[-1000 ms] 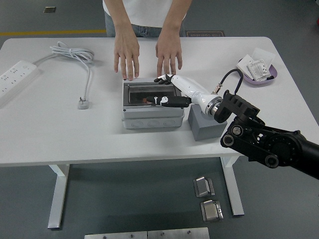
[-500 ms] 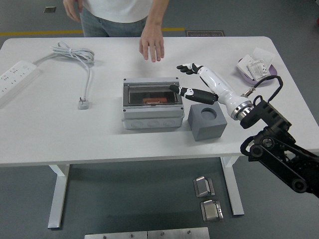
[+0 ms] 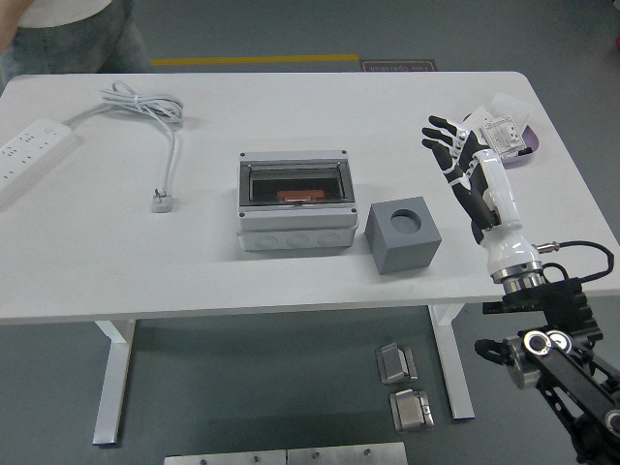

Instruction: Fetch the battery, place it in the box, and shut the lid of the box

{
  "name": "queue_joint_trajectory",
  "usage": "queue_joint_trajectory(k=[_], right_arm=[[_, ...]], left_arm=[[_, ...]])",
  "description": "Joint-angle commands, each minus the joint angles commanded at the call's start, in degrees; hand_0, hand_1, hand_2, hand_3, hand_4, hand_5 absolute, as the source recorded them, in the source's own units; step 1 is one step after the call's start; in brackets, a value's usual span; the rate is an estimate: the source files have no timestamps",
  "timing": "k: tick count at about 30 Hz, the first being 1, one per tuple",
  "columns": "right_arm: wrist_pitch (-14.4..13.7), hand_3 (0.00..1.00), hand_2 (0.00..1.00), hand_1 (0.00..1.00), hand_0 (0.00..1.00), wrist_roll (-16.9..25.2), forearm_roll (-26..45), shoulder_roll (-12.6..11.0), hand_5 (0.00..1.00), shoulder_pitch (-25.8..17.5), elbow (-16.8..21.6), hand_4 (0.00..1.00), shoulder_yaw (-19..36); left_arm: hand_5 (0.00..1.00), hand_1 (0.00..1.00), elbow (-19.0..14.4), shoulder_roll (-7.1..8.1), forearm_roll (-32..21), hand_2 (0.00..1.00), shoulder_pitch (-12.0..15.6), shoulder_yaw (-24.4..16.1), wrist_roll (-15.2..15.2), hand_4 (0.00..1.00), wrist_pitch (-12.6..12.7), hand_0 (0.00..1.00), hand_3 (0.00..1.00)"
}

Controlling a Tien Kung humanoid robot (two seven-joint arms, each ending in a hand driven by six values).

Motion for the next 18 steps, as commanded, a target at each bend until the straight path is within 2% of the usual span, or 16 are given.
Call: queue_joint_trajectory(k=[1, 5, 11, 12, 13, 18], right_arm=[[0.01, 0.745, 0.752, 0.746, 0.814, 0.83, 1.55, 0.01, 0.837, 0.16, -0.19, 0.998, -0.05], [0.2, 0.745, 0.752, 0.746, 0.814, 2.12, 6.52, 0.19, 0.837, 1.24, -0.94, 0.998, 0.03], [0.6, 0.743, 0.748, 0.742, 0.818, 2.35, 10.65, 0.83, 0.842, 1.94, -1.31, 0.998, 0.67], [0.78, 0.743, 0.748, 0.742, 0.818, 2.45, 11.87, 0.79, 0.842, 1.89, -1.43, 0.998, 0.65], [0.89, 0.76, 0.752, 0.741, 0.818, 2.52, 12.71, 0.73, 0.846, 1.85, -1.51, 0.998, 0.6], [1.52, 0.76, 0.752, 0.741, 0.818, 2.81, 17.35, 0.53, 0.846, 1.79, -2.16, 0.998, 0.14]], left_arm=[[0.002, 0.693, -0.01, 0.01, 0.06, 0.585, 0.02, -0.03, 0.09, 0.347, 0.01, 0.684, 0.603], [0.002, 0.693, -0.04, 0.02, 0.33, 0.585, 0.02, -0.14, 0.33, 0.347, 0.06, 0.684, 0.603], [0.002, 0.694, -0.04, 0.08, 0.37, 0.588, -0.4, 0.08, -0.1, 0.355, 0.24, 0.684, 0.606], [0.002, 0.694, -0.03, 0.19, 0.36, 0.588, -0.61, 0.14, -0.24, 0.355, 0.3, 0.684, 0.606], [0.002, 0.705, -0.03, 0.28, 0.35, 0.595, -0.74, 0.18, -0.31, 0.396, 0.34, 0.685, 0.61], [0.002, 0.705, -0.01, 0.87, 0.19, 0.595, -1.51, 0.37, -0.62, 0.396, 0.52, 0.685, 0.61]])
